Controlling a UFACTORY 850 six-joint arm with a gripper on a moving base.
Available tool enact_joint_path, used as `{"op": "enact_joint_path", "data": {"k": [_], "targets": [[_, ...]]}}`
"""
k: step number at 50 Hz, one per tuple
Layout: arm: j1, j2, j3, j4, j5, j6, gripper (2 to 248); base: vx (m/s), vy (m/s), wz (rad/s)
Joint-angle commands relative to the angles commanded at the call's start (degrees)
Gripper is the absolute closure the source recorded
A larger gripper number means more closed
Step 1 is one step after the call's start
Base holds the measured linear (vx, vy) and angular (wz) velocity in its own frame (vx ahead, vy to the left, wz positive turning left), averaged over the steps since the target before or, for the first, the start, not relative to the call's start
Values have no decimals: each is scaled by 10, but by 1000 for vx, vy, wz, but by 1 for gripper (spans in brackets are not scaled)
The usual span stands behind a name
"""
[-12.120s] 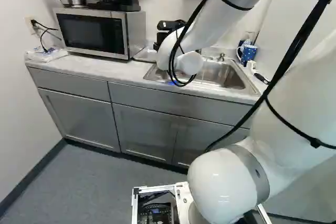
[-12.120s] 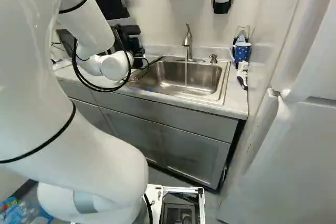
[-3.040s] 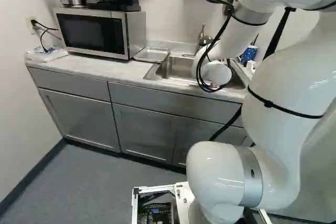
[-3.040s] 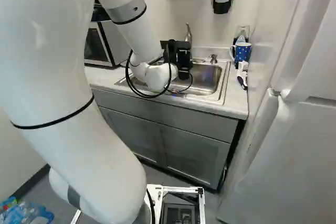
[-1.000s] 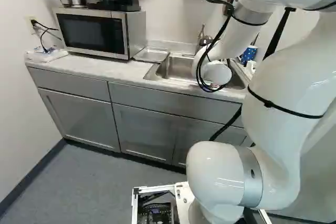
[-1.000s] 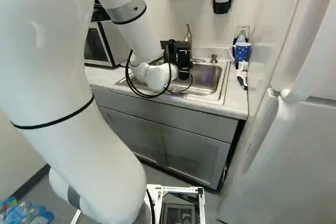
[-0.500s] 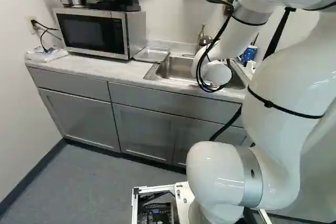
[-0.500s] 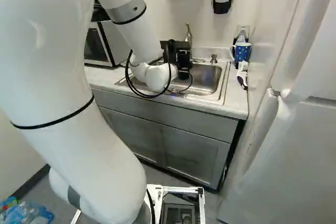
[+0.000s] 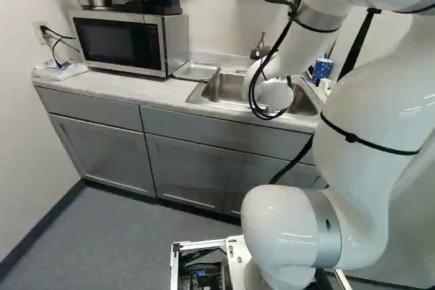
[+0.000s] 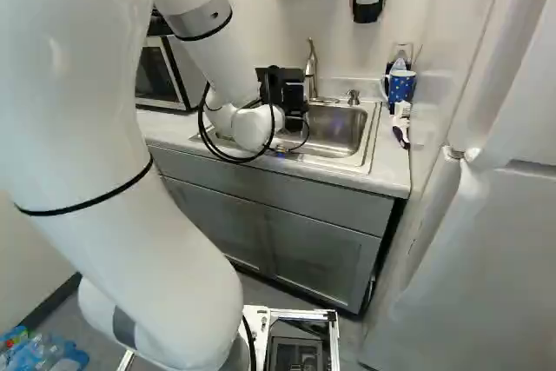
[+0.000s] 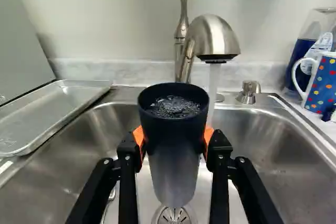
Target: Rinse the cup and place it in the tray
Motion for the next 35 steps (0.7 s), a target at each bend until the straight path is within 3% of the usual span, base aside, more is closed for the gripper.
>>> {"op": "enact_joint_path", "data": {"k": [35], "targets": [[64,12,-8,0,0,0,126,0,0,0]]}}
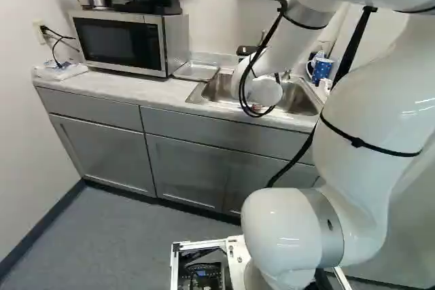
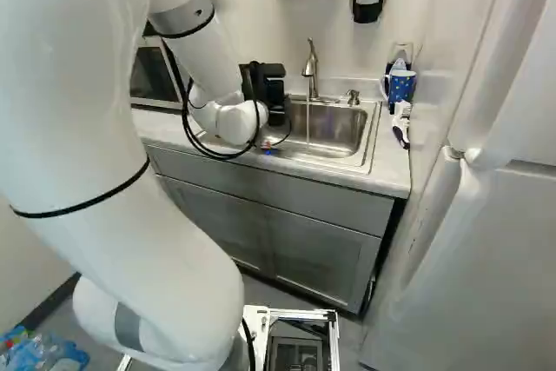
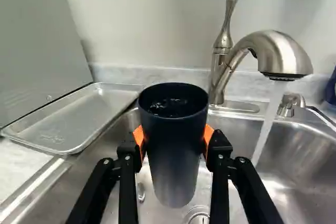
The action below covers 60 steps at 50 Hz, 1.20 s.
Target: Rinse the cup and place it in the tray
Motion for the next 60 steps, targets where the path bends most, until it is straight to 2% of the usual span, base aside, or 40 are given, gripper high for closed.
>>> {"op": "enact_joint_path", "data": {"k": [16,20,36,60], "targets": [[29,11,-10,0,-9,0,126,0,0,0],[36,12,-14,0,-13,10,126,0,0,0],[58,20,-27,0,-13,97,126,0,0,0],[62,39,-38,0,-13,242,126,0,0,0]]}}
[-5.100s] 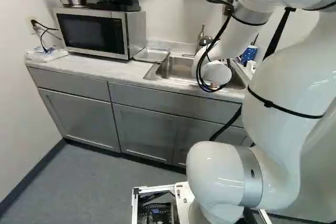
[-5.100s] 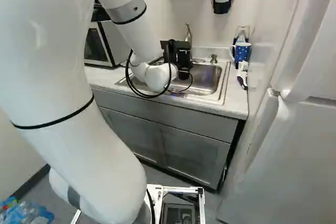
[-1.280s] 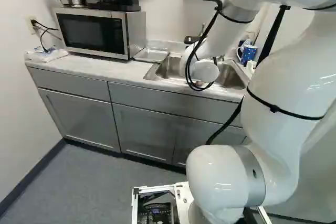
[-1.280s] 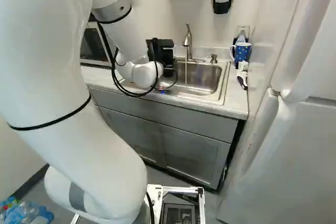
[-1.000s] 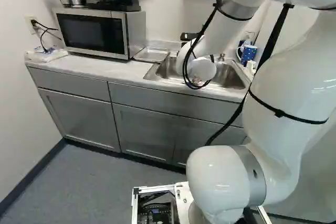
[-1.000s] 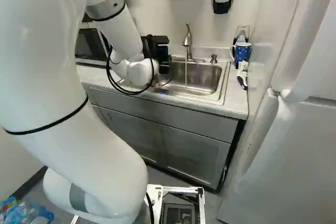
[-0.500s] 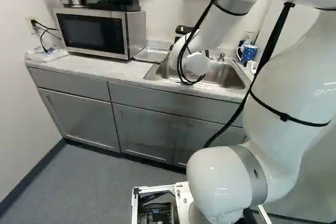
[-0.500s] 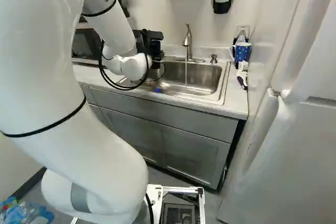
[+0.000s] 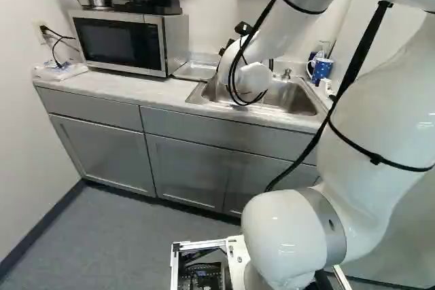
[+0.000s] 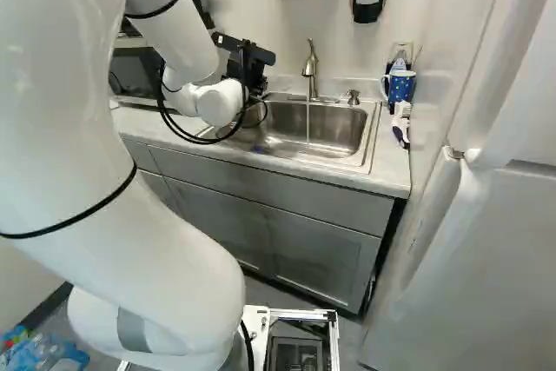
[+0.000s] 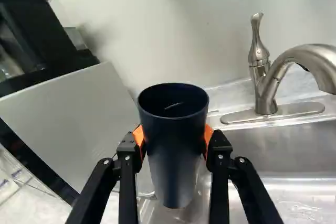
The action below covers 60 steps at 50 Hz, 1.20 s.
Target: Rinse the cup and place it in the tray
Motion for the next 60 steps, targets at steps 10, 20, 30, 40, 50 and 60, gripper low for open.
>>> {"op": "enact_joint_path", "data": {"k": [10,20,30,40,50,60], "targets": [[0,0,0,1,-8,59,126,0,0,0],[0,0,0,5,-15,119,126,0,0,0],[0,0,0,10,-22,180,126,0,0,0],[0,0,0,11,-23,240,126,0,0,0],[0,0,0,11,-23,300,126,0,0,0],[0,0,0,11,-23,360,126,0,0,0]]}}
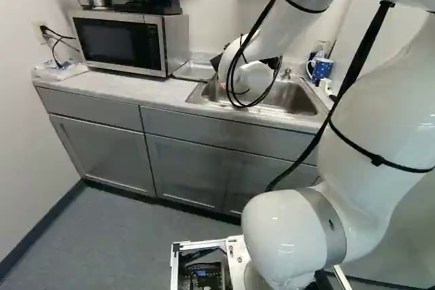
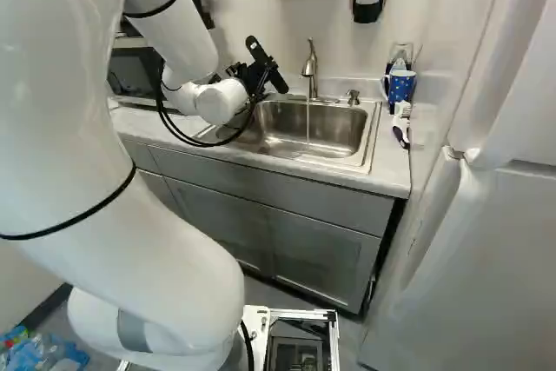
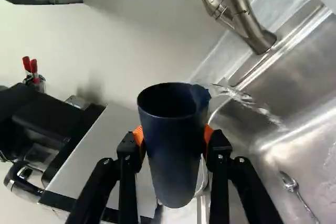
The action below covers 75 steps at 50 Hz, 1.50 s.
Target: Rinse the cup and place it in the tray
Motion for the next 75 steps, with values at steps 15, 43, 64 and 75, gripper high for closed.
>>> {"op": "enact_joint_path", "data": {"k": [15,43,64,75], "targets": [[0,0,0,0,0,90,126,0,0,0],[0,0,0,0,0,259,126,0,0,0],[0,0,0,0,0,386,126,0,0,0],[0,0,0,0,0,452,126,0,0,0]]}}
